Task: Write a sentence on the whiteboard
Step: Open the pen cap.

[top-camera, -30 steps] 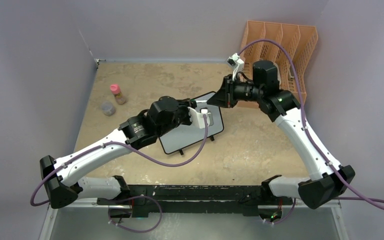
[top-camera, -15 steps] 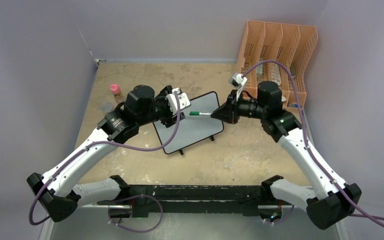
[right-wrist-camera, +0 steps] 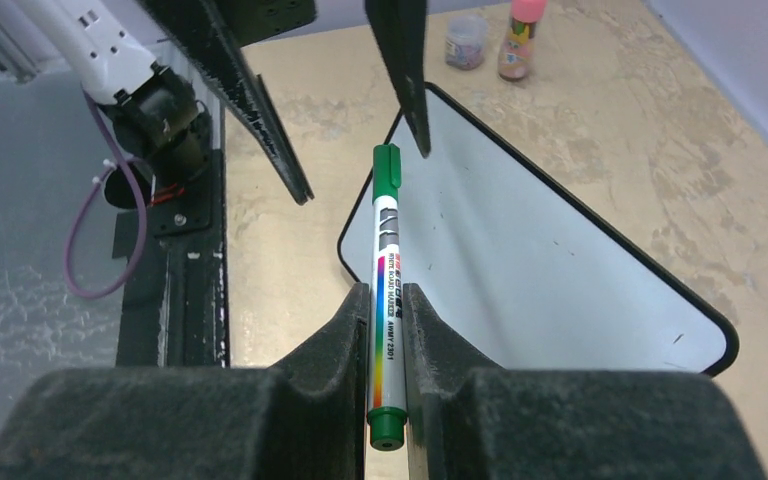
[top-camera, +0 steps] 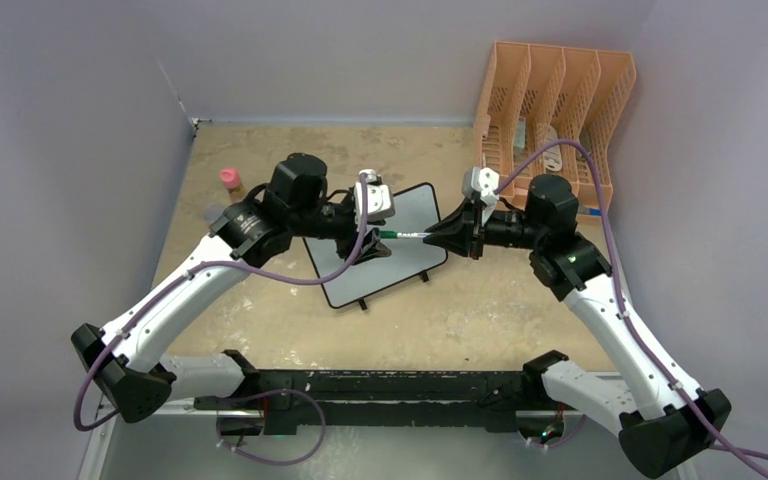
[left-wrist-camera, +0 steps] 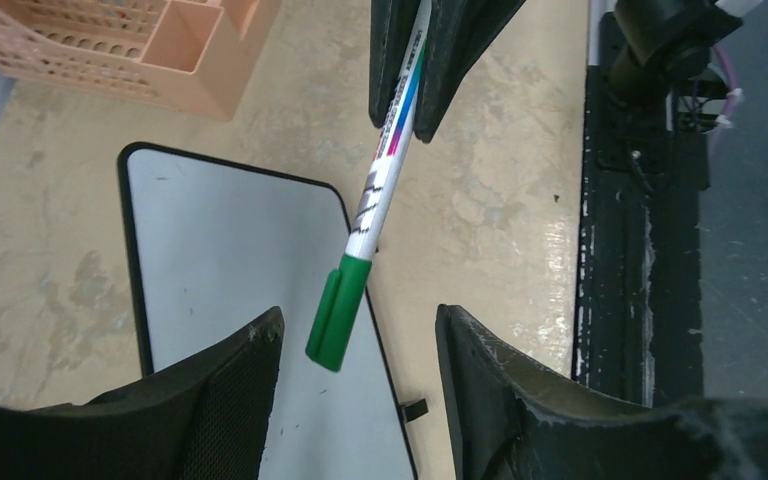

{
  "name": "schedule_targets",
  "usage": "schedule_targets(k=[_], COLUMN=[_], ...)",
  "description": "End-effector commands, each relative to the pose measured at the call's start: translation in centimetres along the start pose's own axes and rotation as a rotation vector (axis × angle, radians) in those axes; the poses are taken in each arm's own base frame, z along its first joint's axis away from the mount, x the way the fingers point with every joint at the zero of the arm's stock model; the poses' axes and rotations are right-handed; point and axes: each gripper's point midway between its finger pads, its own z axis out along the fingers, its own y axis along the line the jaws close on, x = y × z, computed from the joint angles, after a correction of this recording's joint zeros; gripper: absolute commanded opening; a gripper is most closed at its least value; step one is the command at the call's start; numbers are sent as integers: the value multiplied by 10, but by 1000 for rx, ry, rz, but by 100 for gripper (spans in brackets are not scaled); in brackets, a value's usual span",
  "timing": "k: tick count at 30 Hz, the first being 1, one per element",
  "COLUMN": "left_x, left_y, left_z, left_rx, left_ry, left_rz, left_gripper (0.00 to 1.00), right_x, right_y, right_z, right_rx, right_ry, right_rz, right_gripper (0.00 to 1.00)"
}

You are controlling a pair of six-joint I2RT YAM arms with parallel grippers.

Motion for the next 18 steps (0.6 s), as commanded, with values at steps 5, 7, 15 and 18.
schedule_targets(k=[5, 7, 15, 18], left_x=[-26, -26, -21, -20], left_y=[-16, -20, -24, -27], left_z=[3, 4, 1, 3], left_rx=[190, 230, 346, 389], left_ry=[-75, -78, -78, -72], left_rz=[-46, -67, -159, -185], left_gripper=[50, 44, 32, 29], right_x=[-10, -12, -13, -12], right_y=[13, 16, 16, 16], right_z=[-2, -2, -3, -3], right_rx=[-97, -111, -110, -111], right_ry=[-33, -43, -60, -62], right_rz=[-187, -211, -263, -272], right_gripper=[0, 0, 0, 0])
